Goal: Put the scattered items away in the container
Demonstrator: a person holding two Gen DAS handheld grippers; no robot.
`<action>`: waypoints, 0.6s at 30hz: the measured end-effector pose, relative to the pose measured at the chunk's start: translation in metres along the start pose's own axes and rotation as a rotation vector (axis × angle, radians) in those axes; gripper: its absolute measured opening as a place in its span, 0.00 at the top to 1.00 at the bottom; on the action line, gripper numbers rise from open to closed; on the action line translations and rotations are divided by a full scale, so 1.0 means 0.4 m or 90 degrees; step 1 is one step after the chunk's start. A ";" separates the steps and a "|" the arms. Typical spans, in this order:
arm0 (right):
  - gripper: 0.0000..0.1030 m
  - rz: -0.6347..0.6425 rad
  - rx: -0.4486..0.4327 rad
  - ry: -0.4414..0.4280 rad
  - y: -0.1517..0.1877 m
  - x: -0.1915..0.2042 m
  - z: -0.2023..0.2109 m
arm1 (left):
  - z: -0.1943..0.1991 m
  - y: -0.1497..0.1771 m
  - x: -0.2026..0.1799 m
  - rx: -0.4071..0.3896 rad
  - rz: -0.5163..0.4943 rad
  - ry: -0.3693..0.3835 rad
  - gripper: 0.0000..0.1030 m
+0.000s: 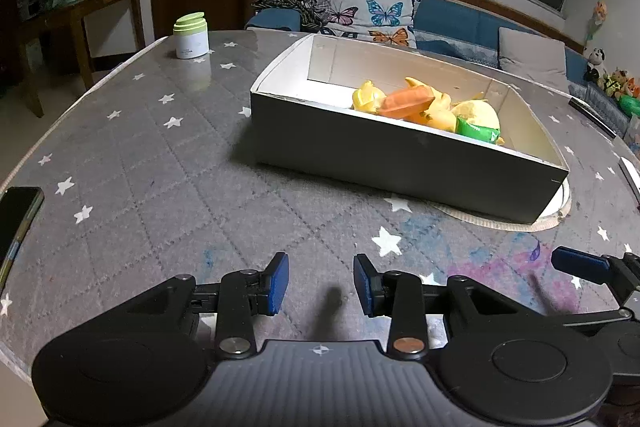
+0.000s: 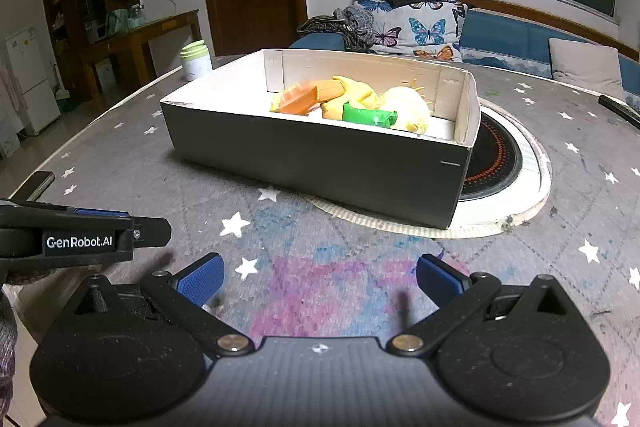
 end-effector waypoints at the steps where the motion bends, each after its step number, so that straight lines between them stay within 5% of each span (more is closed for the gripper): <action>1: 0.00 0.000 0.001 0.000 -0.001 0.000 -0.002 | -0.001 -0.002 0.001 0.000 0.000 0.001 0.63; 18: 0.00 0.004 0.014 0.012 -0.020 0.006 -0.034 | -0.026 -0.033 -0.006 0.010 -0.017 0.000 0.63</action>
Point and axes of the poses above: each gripper's, at about its wrist camera, not at the fingertips, and z roughly against the way its jaws point, x to its left, y to its underside, the point moved 1 cm from there along -z, roughly the way its jaws point, and after that the axes turned 12 degrees about -z, right-handed, at the moved point
